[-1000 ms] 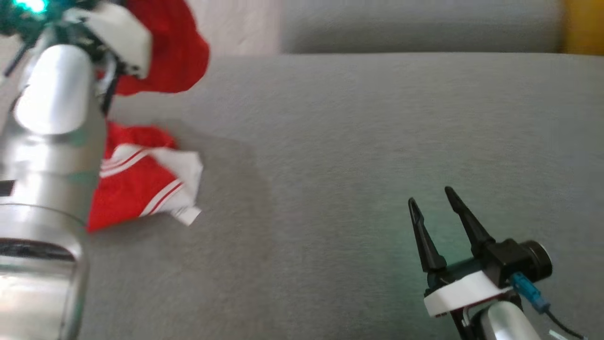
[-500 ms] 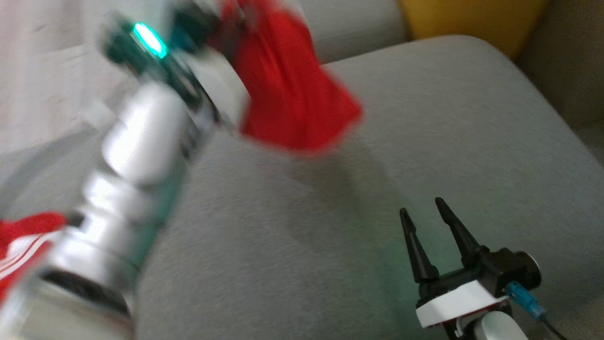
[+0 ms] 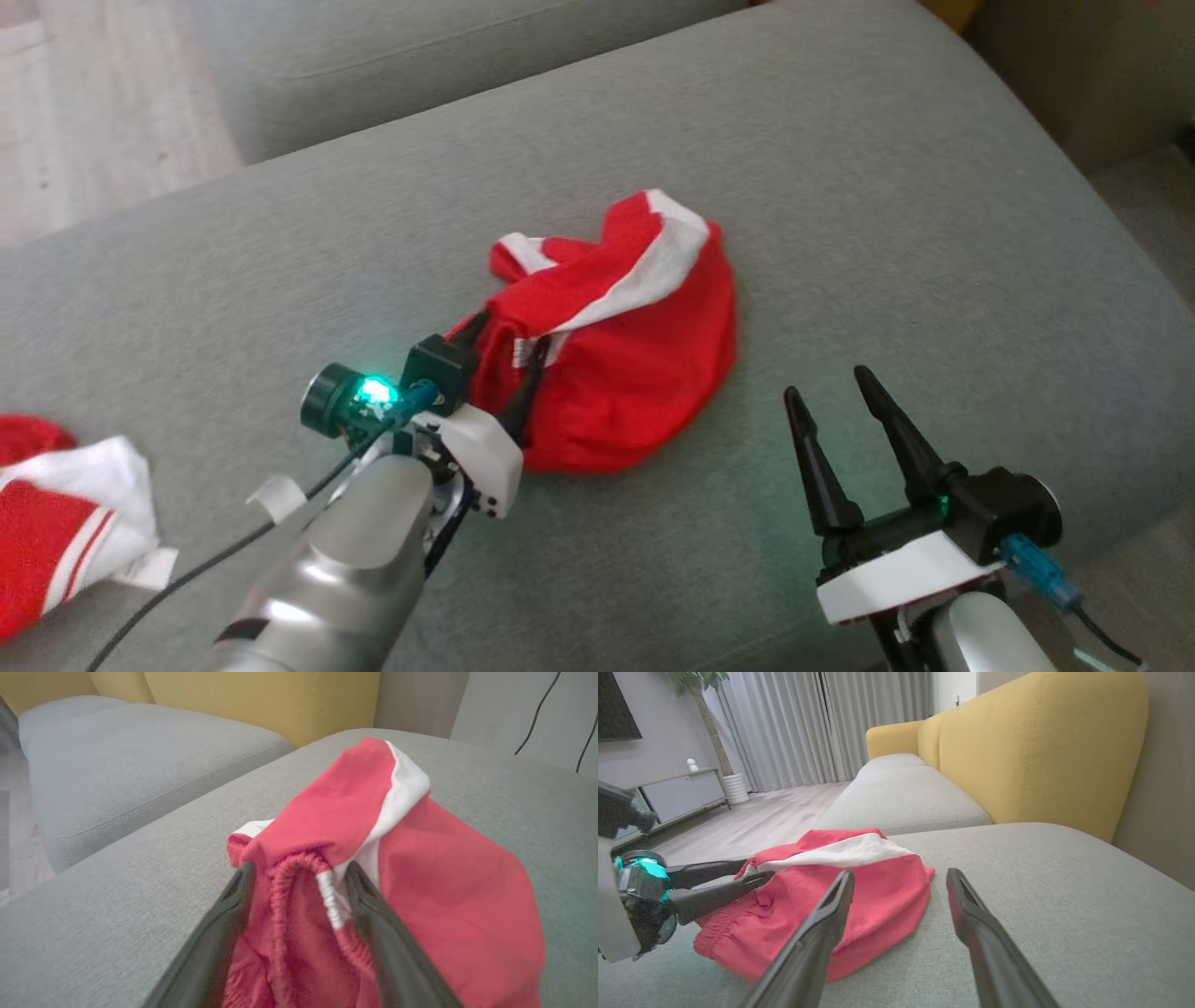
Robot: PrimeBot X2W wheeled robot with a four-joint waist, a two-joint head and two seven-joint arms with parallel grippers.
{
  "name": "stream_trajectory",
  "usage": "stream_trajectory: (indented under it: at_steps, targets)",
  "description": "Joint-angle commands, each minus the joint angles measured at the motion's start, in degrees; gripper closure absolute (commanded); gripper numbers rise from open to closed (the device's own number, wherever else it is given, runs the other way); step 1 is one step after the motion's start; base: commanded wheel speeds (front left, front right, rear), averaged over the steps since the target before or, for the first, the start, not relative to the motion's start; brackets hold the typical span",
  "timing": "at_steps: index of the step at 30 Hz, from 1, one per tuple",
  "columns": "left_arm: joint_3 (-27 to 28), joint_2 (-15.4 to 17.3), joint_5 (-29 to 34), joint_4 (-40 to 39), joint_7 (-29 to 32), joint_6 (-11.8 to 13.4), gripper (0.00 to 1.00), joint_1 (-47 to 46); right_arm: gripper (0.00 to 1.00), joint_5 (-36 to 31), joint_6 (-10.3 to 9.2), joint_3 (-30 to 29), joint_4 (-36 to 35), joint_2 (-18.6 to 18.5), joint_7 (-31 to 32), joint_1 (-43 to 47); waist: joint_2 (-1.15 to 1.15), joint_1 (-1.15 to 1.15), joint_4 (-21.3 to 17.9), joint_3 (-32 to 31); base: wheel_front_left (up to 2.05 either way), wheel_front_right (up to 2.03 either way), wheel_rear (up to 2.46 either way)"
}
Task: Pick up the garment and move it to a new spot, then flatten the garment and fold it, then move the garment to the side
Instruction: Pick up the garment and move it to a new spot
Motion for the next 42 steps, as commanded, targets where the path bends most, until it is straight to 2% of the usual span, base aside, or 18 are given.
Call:
stream_trajectory:
  at_steps: [1, 5, 7, 8, 11, 18, 23, 29, 33, 42]
  targets:
    - [2.1, 0.0, -0.7, -1.4, -1.5, 1.1, 0.00, -1.9, 0.00, -0.6, 0.42, 0.7, -1.4, 0.3, -0.6, -1.4, 0.00, -0.01, 3.1, -1.0, 0.00, 0.00, 0.00]
    - [2.6, -0.5, -1.4, -3.5, -2.5, 3.2, 0.00, 0.1, 0.00, -1.5, 0.42, -1.5, -1.4, 0.3, -0.6, -0.4, 0.00, -0.01, 7.7, -3.8, 0.00, 0.00, 0.00]
    - [4.4, -0.6, -2.1, -7.6, -2.6, 4.8, 0.00, 1.8, 0.00, -2.6, 0.42, -2.4, -1.5, 0.3, -0.6, 0.3, 0.00, -0.01, 10.4, -5.5, 0.00, 0.00, 0.00]
    - [4.4, -0.6, -2.1, -7.6, -2.6, 4.8, 0.00, 1.8, 0.00, -2.6, 0.42, -2.4, -1.5, 0.3, -0.6, 0.3, 0.00, -0.01, 10.4, -5.5, 0.00, 0.00, 0.00]
    - [8.3, -0.7, -2.1, -15.5, -2.6, 7.9, 0.00, 5.6, 0.00, -3.8, 0.42, -3.5, -1.9, 0.3, -0.6, 0.8, 0.00, -0.01, 14.1, -7.0, 0.00, 0.00, 0.00]
    - [14.0, 0.5, 4.8, -30.9, -2.6, 12.4, 0.00, 17.8, 0.00, -2.6, 0.42, -6.7, -1.4, 0.3, -0.6, 2.2, 0.00, -0.01, 20.5, -9.9, 0.00, 0.00, 0.00]
    - [20.3, 2.2, 7.9, -40.6, -2.6, 14.5, 0.00, 28.0, 0.00, -2.5, 0.42, -7.5, -1.7, 0.3, -0.6, 3.9, 0.00, -0.01, 22.4, -11.5, 0.00, 0.00, 0.00]
    - [25.2, 2.3, 12.5, -50.5, -2.6, 14.2, 0.00, 38.7, 0.00, -3.1, 0.42, -9.4, -2.3, 0.3, -0.6, 7.2, 0.00, -0.01, 24.1, -13.1, 0.00, 0.00, 0.00]
    - [26.9, 1.6, 14.3, -51.7, -2.6, 13.3, 0.00, 43.1, 0.00, -4.1, 0.42, -9.8, -2.2, 0.3, -0.6, 8.8, 0.00, -0.01, 24.5, -13.6, 0.00, 0.00, 0.00]
    - [28.4, 0.3, 17.5, -51.3, -2.6, 10.7, 0.00, 44.8, 0.00, -4.7, 0.42, -10.1, -2.8, 0.3, -0.6, 10.0, 0.00, -0.01, 25.1, -14.3, 0.00, 0.00, 0.00]
